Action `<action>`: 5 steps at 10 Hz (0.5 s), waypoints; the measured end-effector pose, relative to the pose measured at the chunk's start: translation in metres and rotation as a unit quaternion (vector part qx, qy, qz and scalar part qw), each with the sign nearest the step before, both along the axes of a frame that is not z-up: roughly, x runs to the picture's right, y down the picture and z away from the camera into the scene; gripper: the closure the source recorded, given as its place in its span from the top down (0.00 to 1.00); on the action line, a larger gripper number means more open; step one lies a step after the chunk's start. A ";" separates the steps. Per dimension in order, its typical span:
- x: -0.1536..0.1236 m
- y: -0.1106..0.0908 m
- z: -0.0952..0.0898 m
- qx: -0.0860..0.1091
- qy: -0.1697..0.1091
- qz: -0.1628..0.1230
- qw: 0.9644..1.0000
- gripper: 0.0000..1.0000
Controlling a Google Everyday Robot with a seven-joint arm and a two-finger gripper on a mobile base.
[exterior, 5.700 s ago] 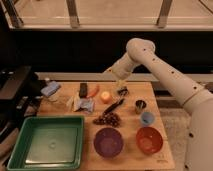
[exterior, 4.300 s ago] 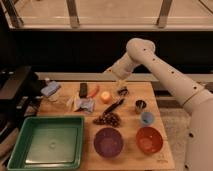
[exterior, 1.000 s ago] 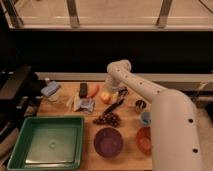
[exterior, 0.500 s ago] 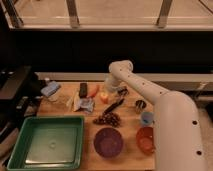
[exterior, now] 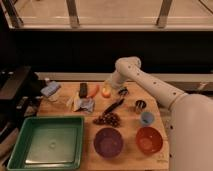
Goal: Place apple in plastic cup
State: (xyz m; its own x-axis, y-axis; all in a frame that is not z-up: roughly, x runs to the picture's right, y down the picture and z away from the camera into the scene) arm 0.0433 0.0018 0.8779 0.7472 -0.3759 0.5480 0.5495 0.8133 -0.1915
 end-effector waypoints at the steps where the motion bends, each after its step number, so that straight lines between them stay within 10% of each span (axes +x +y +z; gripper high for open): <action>1: 0.003 -0.005 -0.010 0.007 0.000 0.001 1.000 0.00; 5: 0.037 0.005 -0.065 0.020 0.015 0.012 1.000 0.00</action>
State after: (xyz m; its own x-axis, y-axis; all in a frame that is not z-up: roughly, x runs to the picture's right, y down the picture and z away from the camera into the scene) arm 0.0800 0.0066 0.8133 0.7727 -0.3787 0.5094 0.5238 0.8337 -0.1747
